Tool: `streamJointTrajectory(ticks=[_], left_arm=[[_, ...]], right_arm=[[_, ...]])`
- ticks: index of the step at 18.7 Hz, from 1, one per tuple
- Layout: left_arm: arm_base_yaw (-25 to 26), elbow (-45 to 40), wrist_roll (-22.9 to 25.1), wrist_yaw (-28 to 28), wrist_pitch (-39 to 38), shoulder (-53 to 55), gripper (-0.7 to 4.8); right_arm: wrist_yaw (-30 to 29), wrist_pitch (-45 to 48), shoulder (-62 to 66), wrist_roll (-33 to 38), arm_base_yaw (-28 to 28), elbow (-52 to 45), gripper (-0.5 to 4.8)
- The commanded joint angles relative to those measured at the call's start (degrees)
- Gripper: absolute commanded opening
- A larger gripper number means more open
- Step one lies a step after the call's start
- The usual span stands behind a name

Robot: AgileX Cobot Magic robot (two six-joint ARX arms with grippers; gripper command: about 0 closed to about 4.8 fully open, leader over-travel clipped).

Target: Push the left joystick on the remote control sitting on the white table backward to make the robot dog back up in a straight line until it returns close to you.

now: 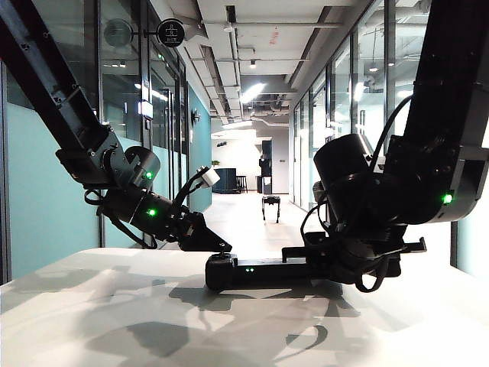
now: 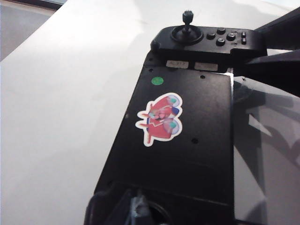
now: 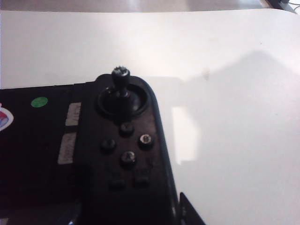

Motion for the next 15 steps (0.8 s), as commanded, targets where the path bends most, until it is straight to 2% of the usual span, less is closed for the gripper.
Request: streamJointTrajectory(ticks=[1, 15], left_arm=[[-0.2, -0.1, 0.7, 0.4, -1.3, 0.0, -0.06], [-0.2, 0.0, 1.1, 0.4, -1.7, 0.0, -0.06]], right_arm=[[1.0, 1.6, -0.4, 0.1, 0.2, 0.3, 2.29], [1.9, 1.6, -0.4, 0.1, 0.2, 0.3, 2.29]])
